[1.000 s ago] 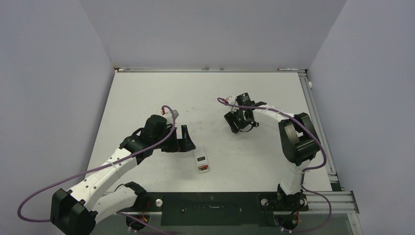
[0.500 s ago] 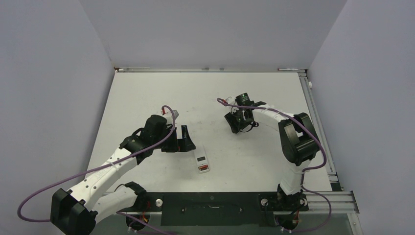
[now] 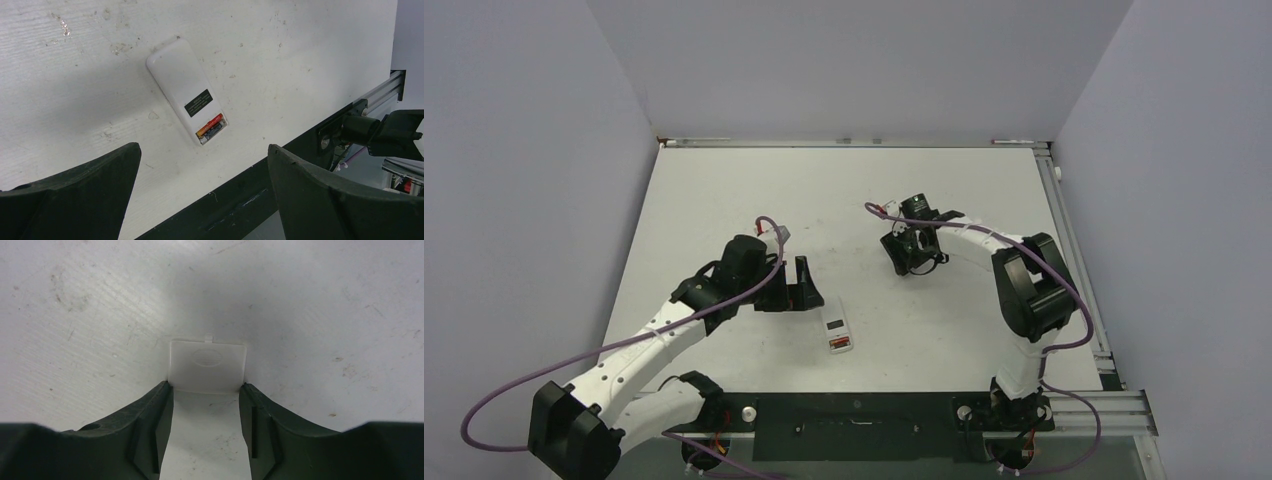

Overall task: Load the batteries into the remote control
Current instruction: Pick up the battery cover at the center of the board, then adjust the remote control at the center of the board.

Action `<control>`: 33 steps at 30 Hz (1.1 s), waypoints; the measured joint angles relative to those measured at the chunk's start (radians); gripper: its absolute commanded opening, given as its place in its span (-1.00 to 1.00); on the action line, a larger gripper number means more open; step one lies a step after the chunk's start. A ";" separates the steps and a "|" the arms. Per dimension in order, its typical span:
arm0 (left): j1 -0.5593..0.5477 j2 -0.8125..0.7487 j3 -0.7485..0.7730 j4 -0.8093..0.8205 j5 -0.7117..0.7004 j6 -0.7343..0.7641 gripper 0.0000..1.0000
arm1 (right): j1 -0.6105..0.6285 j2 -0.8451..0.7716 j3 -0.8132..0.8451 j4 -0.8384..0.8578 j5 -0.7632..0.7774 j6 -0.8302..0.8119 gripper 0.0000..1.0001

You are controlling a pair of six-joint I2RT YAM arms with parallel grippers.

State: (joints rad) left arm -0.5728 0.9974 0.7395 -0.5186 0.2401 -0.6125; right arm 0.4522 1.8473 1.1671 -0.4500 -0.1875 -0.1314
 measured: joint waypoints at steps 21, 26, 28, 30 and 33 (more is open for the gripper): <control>0.000 0.127 -0.071 0.157 -0.047 -0.088 0.97 | 0.276 -0.405 -0.280 -0.031 0.107 0.288 -0.59; -0.001 0.220 -0.063 0.229 -0.046 -0.103 0.95 | 0.397 -0.505 -0.334 -0.034 0.167 0.377 -0.60; -0.003 0.262 -0.046 0.241 -0.045 -0.109 0.86 | 0.446 -0.544 -0.356 -0.037 0.191 0.414 -0.60; -0.009 0.315 -0.009 0.256 -0.045 -0.111 0.82 | 0.492 -0.574 -0.369 -0.042 0.217 0.448 -0.60; -0.025 0.405 0.069 0.284 -0.044 -0.109 0.75 | 0.560 -0.603 -0.373 -0.045 0.260 0.496 -0.60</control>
State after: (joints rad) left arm -0.5976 1.4025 0.8085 -0.2348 0.1959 -0.7212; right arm 1.0126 1.2442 0.7944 -0.4953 0.0727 0.3645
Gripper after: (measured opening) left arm 0.902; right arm 0.464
